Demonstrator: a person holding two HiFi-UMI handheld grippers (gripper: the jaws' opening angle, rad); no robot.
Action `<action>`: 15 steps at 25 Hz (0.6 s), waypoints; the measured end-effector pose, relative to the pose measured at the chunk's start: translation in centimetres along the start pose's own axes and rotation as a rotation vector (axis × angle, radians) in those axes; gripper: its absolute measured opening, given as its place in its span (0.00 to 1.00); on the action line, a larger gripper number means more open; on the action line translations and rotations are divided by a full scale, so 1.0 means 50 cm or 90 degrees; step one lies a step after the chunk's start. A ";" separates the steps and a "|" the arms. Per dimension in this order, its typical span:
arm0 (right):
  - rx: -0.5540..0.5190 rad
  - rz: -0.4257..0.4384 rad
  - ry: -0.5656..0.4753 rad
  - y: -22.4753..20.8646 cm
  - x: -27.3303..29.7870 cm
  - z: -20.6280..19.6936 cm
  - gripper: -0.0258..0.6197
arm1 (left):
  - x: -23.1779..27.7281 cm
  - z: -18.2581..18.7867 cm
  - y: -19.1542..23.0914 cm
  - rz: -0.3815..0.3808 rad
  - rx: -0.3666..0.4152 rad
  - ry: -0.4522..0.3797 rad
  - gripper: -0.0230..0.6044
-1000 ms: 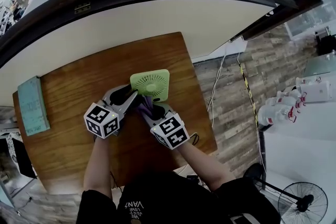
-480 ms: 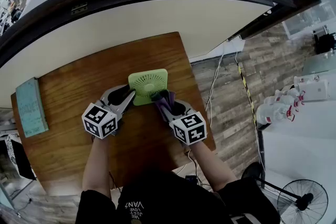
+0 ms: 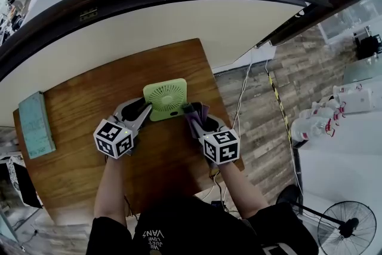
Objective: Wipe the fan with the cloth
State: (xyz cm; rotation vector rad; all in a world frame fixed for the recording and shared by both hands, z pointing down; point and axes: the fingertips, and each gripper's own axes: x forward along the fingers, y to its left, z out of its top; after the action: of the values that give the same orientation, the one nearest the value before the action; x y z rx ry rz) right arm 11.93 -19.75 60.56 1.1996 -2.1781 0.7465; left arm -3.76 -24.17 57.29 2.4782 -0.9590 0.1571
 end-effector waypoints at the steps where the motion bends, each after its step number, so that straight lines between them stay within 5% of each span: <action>1: 0.001 0.001 -0.004 0.002 -0.004 0.001 0.21 | 0.000 0.000 0.001 0.005 0.000 0.000 0.22; 15: 0.011 0.018 -0.099 0.053 -0.106 0.042 0.21 | -0.093 0.010 -0.028 0.126 0.025 -0.024 0.22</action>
State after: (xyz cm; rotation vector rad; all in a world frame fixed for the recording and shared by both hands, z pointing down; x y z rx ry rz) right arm 11.65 -16.99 54.93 1.2762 -2.3223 0.7052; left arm -6.33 -20.70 55.04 2.4255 -1.2280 0.1969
